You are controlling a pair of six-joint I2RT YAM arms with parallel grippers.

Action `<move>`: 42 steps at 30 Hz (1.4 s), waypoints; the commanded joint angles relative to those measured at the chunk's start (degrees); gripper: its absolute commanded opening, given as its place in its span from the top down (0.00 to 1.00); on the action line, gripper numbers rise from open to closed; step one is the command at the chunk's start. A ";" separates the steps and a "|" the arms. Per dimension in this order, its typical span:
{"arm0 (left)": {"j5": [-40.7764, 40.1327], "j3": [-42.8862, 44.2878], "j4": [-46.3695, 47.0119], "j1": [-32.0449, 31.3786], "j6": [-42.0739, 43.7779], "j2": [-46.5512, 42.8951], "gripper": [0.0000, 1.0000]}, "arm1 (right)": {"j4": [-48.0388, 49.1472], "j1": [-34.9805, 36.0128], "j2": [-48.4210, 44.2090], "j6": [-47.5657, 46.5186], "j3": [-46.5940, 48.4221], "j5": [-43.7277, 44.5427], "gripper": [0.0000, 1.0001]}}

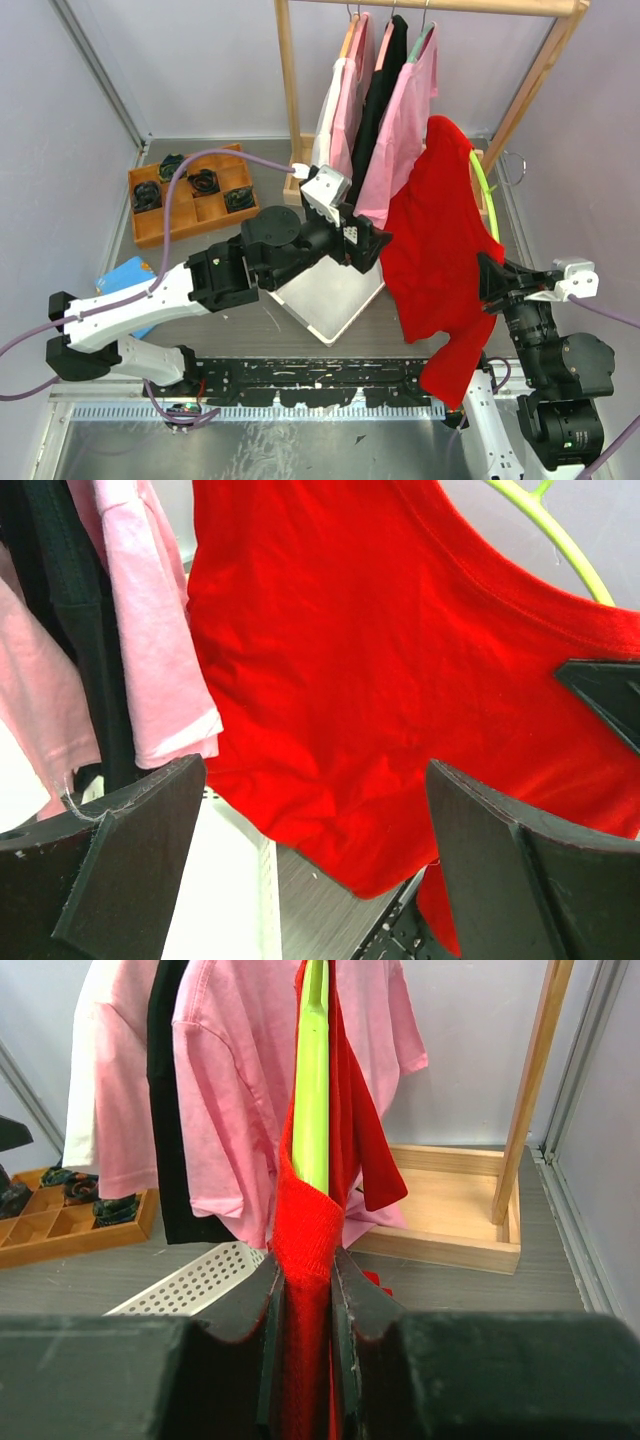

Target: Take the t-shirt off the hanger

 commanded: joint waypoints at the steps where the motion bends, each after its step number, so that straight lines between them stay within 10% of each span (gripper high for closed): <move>1: -0.43 2.91 3.19 -0.37 0.97 0.91 0.02 | 8.42 -0.15 1.02 -0.16 0.88 0.71 0.99; 22: -3.38 33.05 -2.85 0.09 10.38 23.39 0.01 | 6.32 -0.13 -0.19 -0.75 2.06 -0.70 0.99; 42: -0.45 42.34 -2.64 2.02 7.01 32.44 0.04 | 5.25 -0.15 -0.60 -0.75 2.93 -1.71 0.99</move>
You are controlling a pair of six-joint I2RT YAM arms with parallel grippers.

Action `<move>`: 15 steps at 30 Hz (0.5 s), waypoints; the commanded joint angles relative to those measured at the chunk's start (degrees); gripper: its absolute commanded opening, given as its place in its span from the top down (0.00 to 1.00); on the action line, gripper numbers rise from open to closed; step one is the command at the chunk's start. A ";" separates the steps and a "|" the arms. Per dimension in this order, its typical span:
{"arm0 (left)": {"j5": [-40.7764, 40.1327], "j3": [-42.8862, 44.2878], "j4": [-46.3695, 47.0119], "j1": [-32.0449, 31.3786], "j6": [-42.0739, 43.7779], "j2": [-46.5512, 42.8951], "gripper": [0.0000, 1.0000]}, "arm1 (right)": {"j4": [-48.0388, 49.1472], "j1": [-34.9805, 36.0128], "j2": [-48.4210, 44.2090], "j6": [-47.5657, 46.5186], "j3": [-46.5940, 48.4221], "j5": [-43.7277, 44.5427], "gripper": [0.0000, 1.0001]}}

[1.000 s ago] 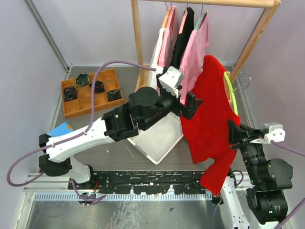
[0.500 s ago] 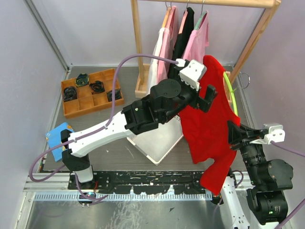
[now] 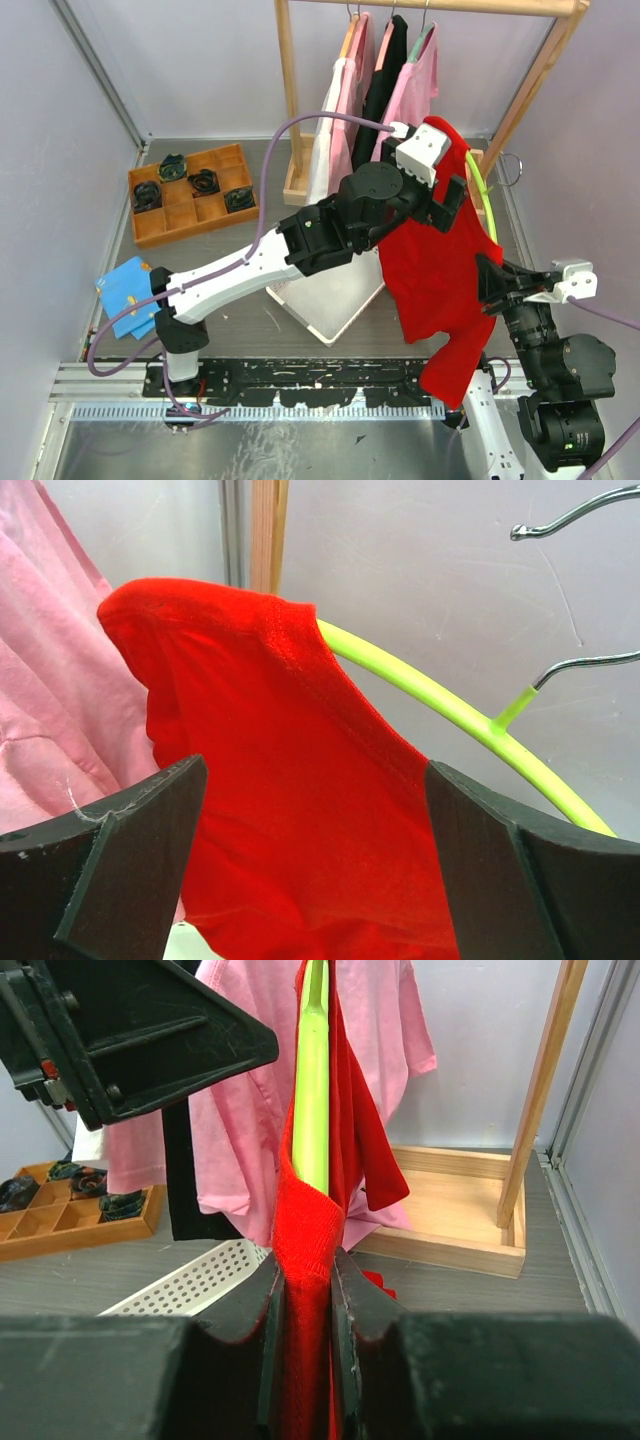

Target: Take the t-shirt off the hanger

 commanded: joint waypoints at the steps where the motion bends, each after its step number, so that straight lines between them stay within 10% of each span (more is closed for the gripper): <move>1: 0.43 2.63 2.05 0.75 -0.85 0.97 0.05 | 5.34 -0.15 -0.92 -0.30 2.77 -0.45 0.99; 15: 1.69 6.85 2.10 2.53 -2.88 5.03 0.16 | 4.25 -0.15 -1.72 -0.16 3.23 -0.57 0.99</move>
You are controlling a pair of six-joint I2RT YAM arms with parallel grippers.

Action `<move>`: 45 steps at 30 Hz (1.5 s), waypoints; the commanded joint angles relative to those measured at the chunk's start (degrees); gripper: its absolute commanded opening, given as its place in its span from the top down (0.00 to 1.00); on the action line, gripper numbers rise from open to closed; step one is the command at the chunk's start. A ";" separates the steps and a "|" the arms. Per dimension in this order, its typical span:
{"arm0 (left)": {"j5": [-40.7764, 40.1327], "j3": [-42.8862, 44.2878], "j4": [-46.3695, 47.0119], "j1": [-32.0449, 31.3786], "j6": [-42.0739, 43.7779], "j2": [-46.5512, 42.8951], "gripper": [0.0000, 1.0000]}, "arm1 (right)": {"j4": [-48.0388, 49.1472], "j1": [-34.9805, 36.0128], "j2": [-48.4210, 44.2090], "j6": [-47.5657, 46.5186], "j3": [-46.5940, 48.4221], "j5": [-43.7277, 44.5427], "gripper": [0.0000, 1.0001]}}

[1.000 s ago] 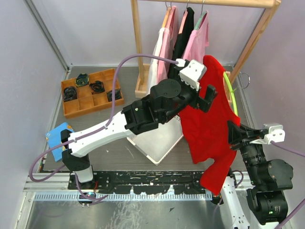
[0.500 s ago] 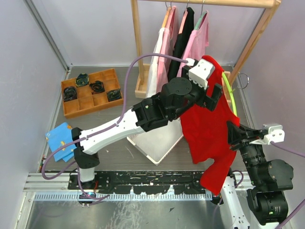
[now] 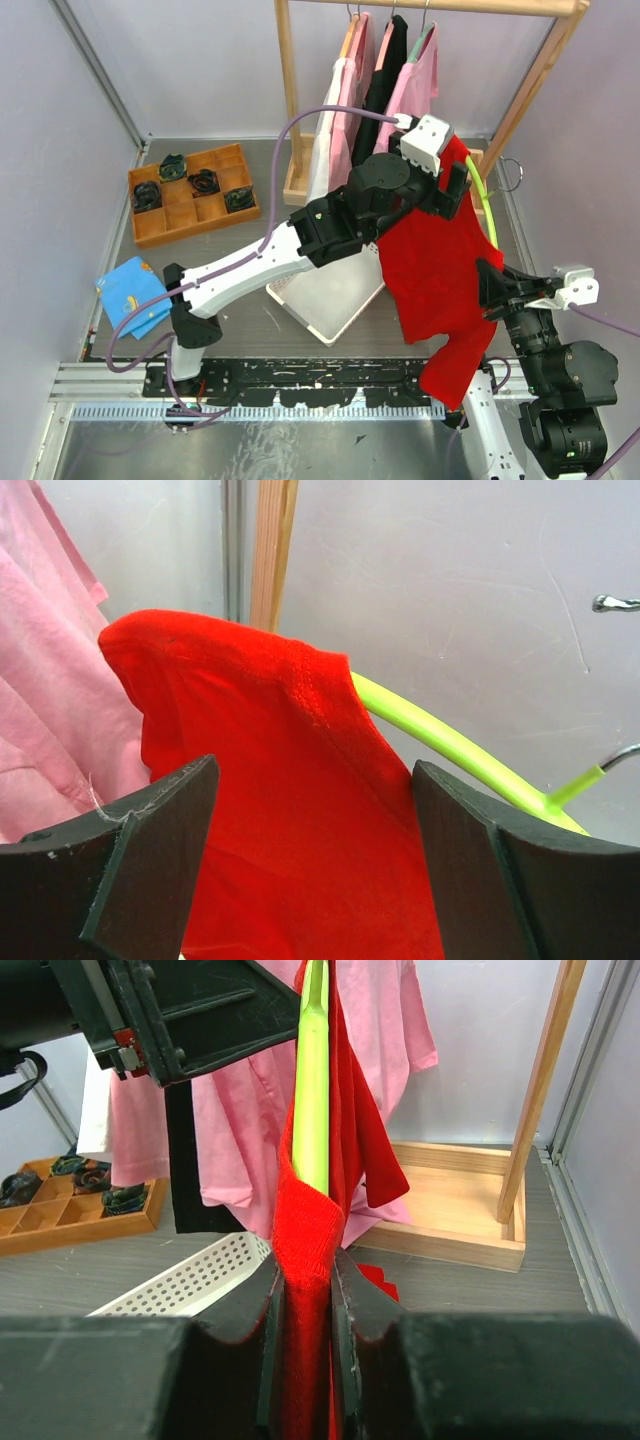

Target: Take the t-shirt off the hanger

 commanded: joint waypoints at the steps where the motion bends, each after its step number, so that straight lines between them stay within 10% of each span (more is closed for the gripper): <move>1: 0.56 2.57 1.42 0.67 -1.03 1.17 0.17 | 6.15 -0.19 -0.80 -0.13 2.39 -0.44 0.99; 6: 1.00 3.23 1.95 1.17 -1.63 1.77 0.32 | 6.15 -0.15 -0.84 0.05 2.28 -0.73 0.99; 16: 4.12 4.95 1.46 1.35 -2.06 3.02 1.00 | 5.88 -0.16 -0.90 -0.09 2.34 -0.03 0.99; 42: 23.36 -10.58 -3.27 -3.05 -1.45 -9.89 0.98 | 8.17 -0.15 2.04 -0.36 1.19 4.96 0.99; 45: 19.56 -11.95 -2.97 -3.09 -0.06 -12.03 0.29 | 8.09 -0.15 2.16 -0.48 1.14 4.87 0.99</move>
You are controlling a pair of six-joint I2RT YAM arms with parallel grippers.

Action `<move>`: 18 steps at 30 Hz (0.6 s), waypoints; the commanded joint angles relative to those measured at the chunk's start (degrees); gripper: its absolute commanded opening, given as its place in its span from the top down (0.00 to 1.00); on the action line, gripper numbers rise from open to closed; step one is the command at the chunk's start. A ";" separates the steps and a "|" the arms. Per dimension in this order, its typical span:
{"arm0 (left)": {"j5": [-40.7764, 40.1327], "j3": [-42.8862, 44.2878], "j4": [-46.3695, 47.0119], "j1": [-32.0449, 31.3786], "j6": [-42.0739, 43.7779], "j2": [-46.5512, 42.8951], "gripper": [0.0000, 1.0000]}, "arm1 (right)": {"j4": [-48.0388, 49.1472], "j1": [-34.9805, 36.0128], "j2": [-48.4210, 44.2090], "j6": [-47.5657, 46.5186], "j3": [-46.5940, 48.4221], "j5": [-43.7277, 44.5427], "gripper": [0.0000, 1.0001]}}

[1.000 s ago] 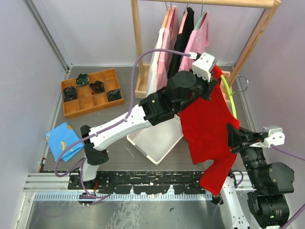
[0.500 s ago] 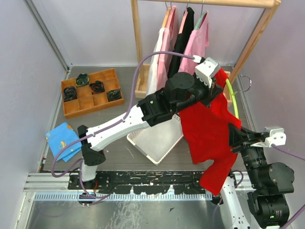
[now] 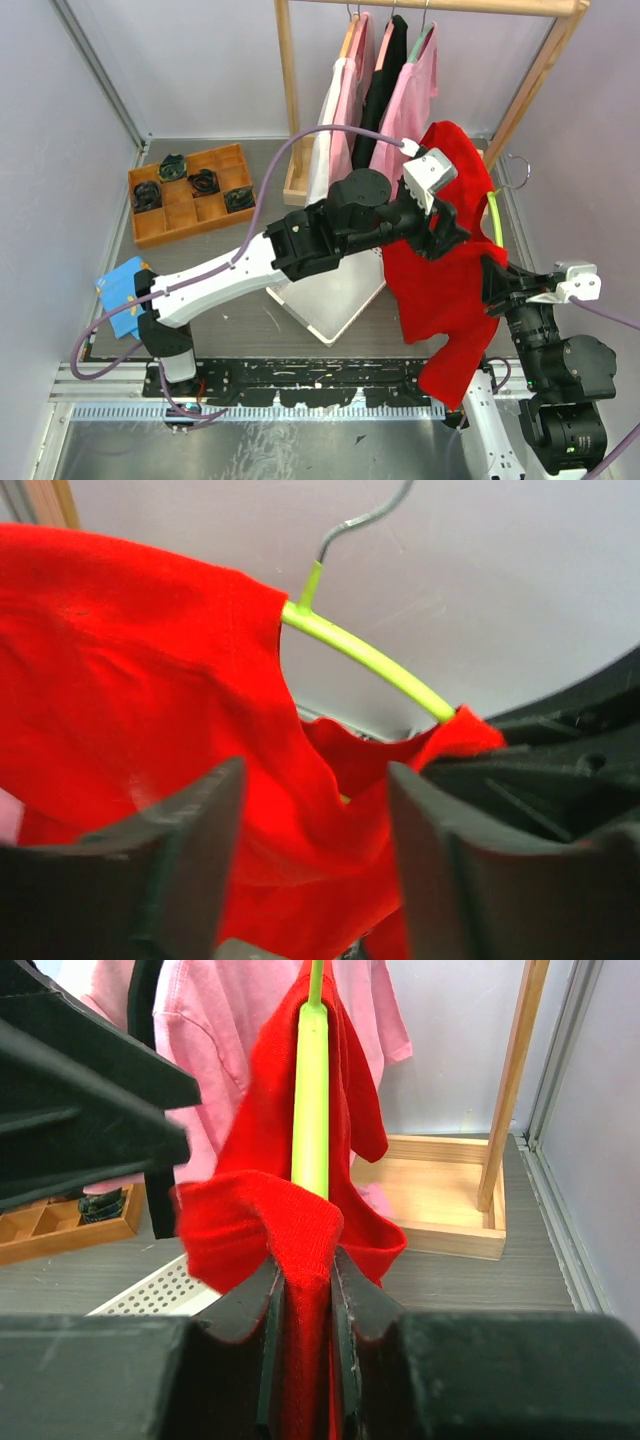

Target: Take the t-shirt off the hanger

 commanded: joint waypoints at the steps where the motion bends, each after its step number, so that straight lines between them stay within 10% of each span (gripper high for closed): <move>1: -2.68 -2.69 -0.54 -0.60 2.17 -4.75 0.21 | 8.60 -0.15 1.60 -0.50 1.13 1.58 0.99; 4: -4.35 -5.31 3.79 -0.60 4.41 -7.03 0.01 | 8.46 -0.15 1.72 -0.10 0.95 0.84 0.99; 18: 3.18 -0.11 15.35 -0.60 13.17 1.10 0.01 | 6.57 -0.10 2.09 -0.32 0.66 -4.77 0.99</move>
